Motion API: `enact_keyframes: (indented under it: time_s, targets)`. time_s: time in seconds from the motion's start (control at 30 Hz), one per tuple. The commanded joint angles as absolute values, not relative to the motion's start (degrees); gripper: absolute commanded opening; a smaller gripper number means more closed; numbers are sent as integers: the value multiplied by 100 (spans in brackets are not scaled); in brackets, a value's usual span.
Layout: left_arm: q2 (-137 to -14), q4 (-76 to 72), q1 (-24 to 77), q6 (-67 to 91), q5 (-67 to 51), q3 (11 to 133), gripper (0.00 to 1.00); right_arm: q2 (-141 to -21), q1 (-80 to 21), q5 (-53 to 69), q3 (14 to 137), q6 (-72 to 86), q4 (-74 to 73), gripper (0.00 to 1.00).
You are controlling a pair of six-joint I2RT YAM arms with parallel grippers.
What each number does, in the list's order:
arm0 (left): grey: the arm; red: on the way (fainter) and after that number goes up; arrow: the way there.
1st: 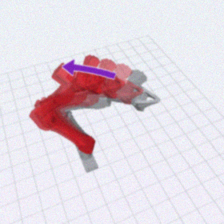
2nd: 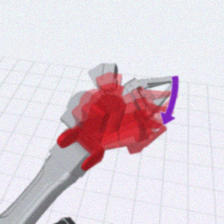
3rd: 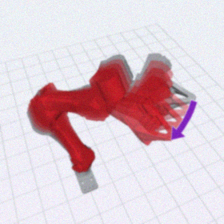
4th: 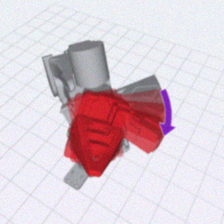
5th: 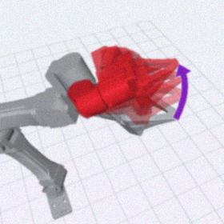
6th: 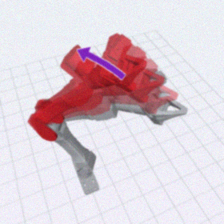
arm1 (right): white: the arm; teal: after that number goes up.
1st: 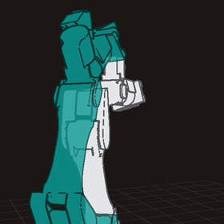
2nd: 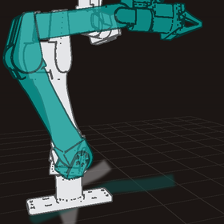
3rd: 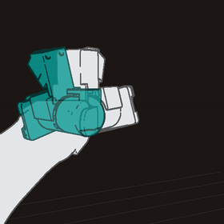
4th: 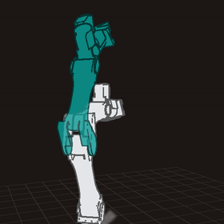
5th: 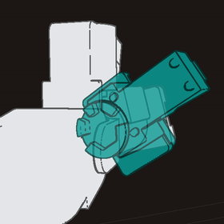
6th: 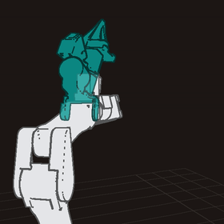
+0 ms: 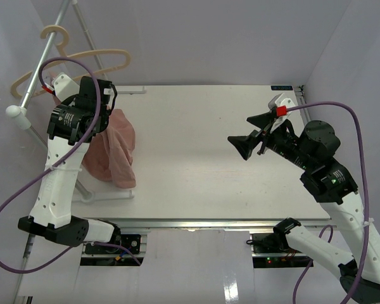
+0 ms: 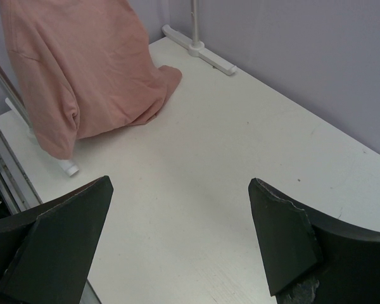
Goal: Place the t-shirt on the hanger
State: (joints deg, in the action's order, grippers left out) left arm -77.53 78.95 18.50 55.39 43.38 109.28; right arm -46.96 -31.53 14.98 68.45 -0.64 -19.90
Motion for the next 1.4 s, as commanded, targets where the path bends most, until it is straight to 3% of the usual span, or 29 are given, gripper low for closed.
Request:
enact_keyframes:
  time_s: [0.0, 1.37]
  targets:
    - [-7551, 8042, 1836, 5370, 4413, 11219, 0, -4636, -3171, 1510, 6876, -149, -1759, 95]
    - [-7848, 7372, 1829, 4964, 4847, 11828, 0, -4893, -3172, 1466, 6836, -158, -1872, 95]
